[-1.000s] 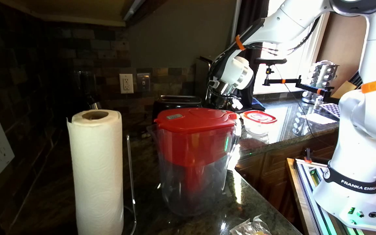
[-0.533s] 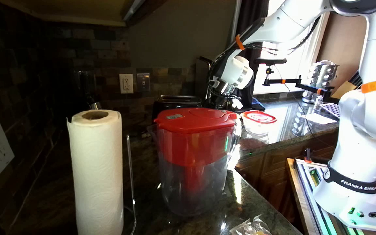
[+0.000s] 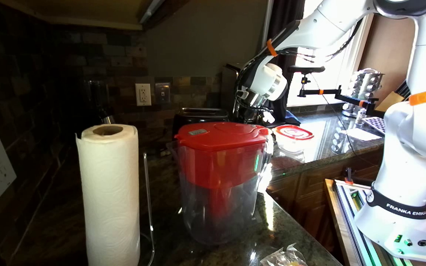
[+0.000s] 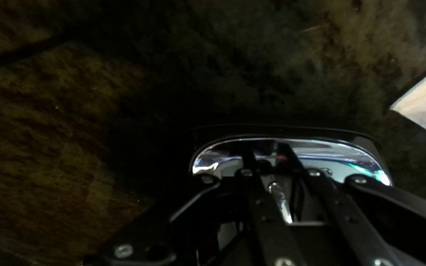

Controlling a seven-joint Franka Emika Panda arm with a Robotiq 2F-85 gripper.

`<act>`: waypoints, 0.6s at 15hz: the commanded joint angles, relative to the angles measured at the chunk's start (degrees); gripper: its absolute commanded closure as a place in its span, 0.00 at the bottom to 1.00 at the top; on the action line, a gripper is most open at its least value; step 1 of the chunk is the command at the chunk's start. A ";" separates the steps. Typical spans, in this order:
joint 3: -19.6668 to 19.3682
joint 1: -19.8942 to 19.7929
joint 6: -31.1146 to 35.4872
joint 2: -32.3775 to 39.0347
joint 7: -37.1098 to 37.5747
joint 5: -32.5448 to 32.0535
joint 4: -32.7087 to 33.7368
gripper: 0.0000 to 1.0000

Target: Push the toaster lever up

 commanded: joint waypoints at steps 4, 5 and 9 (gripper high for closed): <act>0.40 -0.33 -1.63 0.56 -1.51 1.62 0.76 0.96; 0.40 -0.32 -1.63 0.55 -1.50 1.61 0.73 0.97; 0.42 -0.11 -1.72 0.07 -1.06 1.00 0.13 0.96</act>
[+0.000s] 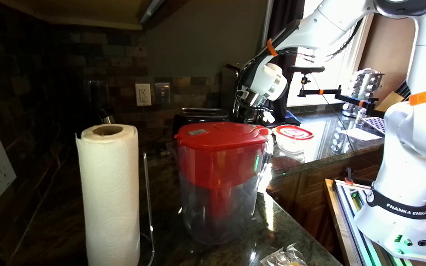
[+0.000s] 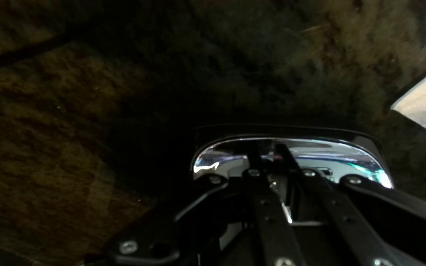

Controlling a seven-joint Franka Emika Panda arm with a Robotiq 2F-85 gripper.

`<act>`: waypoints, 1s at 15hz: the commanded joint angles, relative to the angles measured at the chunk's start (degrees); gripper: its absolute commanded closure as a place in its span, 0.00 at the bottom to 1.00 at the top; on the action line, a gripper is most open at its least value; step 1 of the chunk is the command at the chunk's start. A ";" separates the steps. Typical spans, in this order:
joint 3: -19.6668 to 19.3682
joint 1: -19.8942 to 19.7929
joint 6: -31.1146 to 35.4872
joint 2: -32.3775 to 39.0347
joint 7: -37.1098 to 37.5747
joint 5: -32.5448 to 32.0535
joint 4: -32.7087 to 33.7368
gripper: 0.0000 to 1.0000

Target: Push the toaster lever up

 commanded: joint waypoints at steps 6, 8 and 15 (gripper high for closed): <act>0.50 0.21 -1.70 -0.54 -0.63 0.67 -0.72 0.96; 0.58 0.35 -1.76 -0.82 -0.49 0.54 -1.15 0.96; 0.87 0.68 -1.83 -1.64 0.03 0.42 -2.39 0.96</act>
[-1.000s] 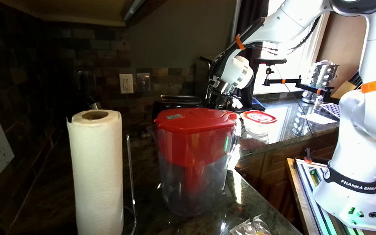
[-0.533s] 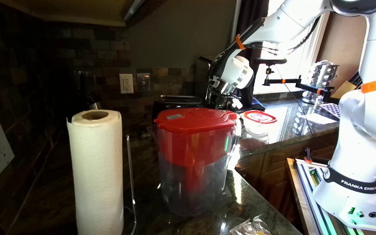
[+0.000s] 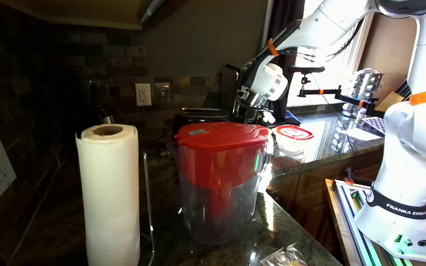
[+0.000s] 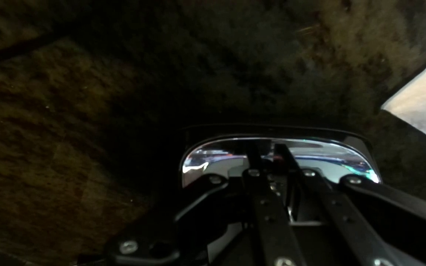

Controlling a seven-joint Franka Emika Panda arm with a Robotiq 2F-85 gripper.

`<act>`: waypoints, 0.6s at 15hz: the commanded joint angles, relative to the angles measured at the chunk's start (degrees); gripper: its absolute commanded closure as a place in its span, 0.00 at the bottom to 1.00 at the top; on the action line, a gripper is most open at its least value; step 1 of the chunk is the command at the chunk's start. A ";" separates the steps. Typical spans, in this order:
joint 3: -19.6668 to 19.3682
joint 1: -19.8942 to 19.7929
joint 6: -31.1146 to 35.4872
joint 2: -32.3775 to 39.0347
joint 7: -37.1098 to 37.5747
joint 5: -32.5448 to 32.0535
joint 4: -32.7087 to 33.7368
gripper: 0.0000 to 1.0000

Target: Push the toaster lever up

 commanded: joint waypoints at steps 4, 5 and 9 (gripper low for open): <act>0.99 0.67 -1.69 -1.81 0.46 0.14 -2.65 0.96; 1.06 0.69 -1.72 -1.97 0.59 0.02 -2.87 0.96; 1.41 0.87 -1.55 -2.64 0.76 -0.04 -3.84 0.96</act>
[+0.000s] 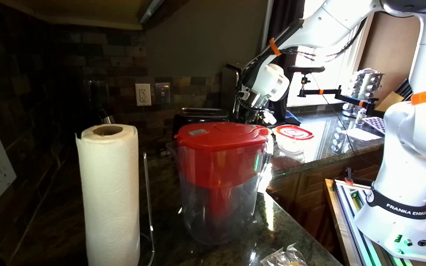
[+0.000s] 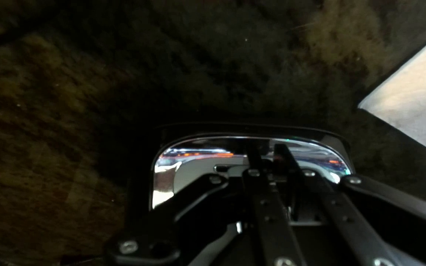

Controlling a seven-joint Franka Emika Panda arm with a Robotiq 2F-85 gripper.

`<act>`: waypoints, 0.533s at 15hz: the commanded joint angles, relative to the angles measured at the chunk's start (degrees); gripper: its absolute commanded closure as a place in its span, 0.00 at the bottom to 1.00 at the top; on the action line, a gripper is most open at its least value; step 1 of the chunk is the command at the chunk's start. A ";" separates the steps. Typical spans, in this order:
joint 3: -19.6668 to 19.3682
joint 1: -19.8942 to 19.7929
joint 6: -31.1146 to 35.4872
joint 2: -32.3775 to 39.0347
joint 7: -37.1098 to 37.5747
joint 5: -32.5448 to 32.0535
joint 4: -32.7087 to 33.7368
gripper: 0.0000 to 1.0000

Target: Push the toaster lever up

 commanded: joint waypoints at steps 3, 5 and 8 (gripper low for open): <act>0.95 0.69 -1.56 -1.65 0.81 -0.17 -2.77 0.96; 1.12 0.70 -1.56 -1.97 0.92 -0.28 -3.14 0.96; 1.49 0.74 -1.56 -2.60 1.12 -0.46 -3.82 0.96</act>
